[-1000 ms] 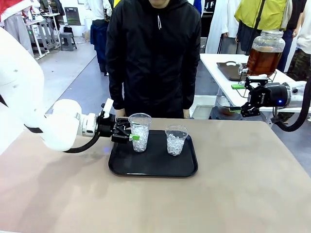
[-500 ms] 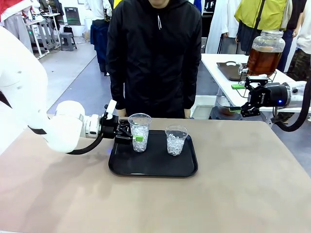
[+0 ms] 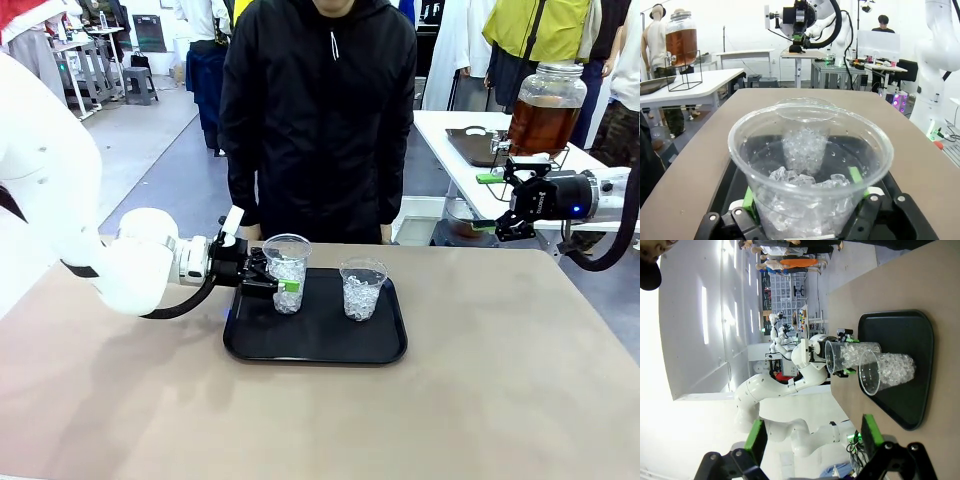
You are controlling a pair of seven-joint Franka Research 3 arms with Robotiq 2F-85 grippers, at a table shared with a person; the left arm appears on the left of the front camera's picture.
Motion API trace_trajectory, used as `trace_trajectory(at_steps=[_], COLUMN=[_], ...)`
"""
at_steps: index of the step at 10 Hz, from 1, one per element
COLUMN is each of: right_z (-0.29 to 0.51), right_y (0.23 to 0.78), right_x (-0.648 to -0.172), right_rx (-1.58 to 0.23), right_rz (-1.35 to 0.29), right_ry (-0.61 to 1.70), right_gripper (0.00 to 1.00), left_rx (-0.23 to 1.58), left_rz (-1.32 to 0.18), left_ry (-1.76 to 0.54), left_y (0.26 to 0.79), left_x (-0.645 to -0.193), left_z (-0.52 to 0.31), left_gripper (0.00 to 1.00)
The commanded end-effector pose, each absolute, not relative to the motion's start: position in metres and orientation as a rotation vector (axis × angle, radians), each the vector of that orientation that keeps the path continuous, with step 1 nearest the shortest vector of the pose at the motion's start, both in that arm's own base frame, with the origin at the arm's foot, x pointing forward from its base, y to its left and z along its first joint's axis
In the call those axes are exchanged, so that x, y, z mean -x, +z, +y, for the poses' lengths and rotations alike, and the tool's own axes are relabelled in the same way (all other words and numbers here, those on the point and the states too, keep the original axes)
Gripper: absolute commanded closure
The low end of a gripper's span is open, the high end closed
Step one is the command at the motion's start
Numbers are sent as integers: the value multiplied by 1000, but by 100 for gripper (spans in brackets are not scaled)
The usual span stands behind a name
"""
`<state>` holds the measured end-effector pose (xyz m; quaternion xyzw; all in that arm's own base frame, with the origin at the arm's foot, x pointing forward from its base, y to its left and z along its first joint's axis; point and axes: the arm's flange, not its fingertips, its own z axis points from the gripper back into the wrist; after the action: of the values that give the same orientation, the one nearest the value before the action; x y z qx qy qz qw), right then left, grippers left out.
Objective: Pour the drink into the iced cup.
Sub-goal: Pick up the iced cup indicated by the human and present it to them.
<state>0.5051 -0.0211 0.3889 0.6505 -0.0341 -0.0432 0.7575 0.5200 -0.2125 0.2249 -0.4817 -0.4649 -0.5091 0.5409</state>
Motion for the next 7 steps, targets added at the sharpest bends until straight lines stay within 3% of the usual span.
trace_trajectory(at_steps=[1, 5, 7], right_z=[-21, -21, -21], right_y=[391, 391, 391], right_x=[-505, -505, -505], right_rx=[-1419, -1419, -1419], right_rz=[-76, -76, -76], right_ry=[-95, -95, -95], right_gripper=[0, 0, 0], left_rx=[1168, 1156, 1144], left_rz=[-1127, -1167, -1208], left_ry=[-1182, -1161, -1173], left_y=[225, 237, 273], left_x=[-519, -519, -525], left_z=[-215, -215, -225], left_gripper=[36, 36, 36])
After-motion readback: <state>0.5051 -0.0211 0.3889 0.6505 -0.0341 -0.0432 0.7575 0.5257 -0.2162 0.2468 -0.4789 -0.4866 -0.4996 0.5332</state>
